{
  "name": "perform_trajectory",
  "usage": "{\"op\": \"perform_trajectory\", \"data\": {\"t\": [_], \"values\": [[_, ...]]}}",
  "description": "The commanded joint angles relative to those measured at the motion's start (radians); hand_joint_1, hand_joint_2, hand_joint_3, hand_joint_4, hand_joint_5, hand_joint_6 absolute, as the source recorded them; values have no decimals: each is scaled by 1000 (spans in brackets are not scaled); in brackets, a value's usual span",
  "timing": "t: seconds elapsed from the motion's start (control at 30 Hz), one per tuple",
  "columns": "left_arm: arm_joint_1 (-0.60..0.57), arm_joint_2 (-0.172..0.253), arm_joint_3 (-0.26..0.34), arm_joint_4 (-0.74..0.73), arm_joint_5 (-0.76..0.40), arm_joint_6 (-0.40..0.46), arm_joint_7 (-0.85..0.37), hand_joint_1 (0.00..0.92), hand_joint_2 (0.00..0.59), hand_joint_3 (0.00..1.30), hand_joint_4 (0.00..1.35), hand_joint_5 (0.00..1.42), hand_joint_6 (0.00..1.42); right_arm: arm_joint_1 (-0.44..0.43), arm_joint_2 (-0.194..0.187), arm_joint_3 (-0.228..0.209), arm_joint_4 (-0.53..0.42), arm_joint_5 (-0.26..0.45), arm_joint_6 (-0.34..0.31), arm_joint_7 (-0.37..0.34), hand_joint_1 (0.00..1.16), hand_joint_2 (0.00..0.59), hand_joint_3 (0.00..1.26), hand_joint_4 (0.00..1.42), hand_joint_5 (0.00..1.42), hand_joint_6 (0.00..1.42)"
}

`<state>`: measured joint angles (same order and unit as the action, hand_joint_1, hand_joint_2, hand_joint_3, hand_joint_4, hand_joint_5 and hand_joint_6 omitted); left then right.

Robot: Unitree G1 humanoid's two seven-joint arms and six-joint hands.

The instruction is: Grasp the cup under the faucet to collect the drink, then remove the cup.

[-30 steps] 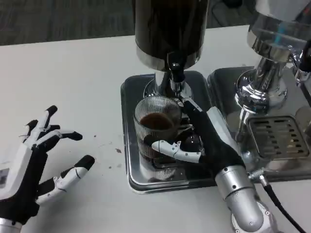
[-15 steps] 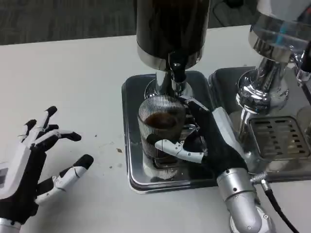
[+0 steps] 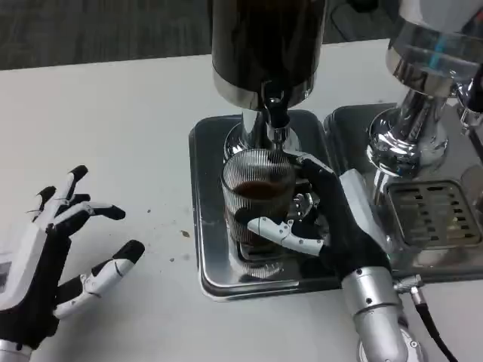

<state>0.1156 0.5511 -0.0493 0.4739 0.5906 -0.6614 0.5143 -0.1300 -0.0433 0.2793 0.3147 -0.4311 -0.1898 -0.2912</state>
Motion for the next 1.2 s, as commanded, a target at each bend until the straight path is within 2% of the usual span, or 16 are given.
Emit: {"op": "perform_trajectory", "data": {"t": [0.03, 0.4, 0.67, 1.2], "values": [[6, 4, 7, -7, -13, 1, -16, 106, 171, 493, 40, 212, 38, 10, 10, -11, -2, 2, -52, -40, 934, 153, 381, 511, 817, 1188], [0, 4, 5, -1, -12, -5, -25, 106, 171, 488, 40, 212, 38, 17, 15, -11, 21, -8, -75, -73, 946, 156, 439, 575, 888, 1283], [1, 5, 6, -2, -13, -6, -25, 106, 171, 485, 40, 212, 38, 20, 16, -13, 19, -11, -84, -78, 947, 156, 446, 575, 890, 1294], [-14, 9, -1, 8, -10, -17, -37, 106, 171, 478, 40, 212, 38, 40, 1, -18, -1, -61, -136, -151, 951, 148, 473, 593, 918, 1339]]}}
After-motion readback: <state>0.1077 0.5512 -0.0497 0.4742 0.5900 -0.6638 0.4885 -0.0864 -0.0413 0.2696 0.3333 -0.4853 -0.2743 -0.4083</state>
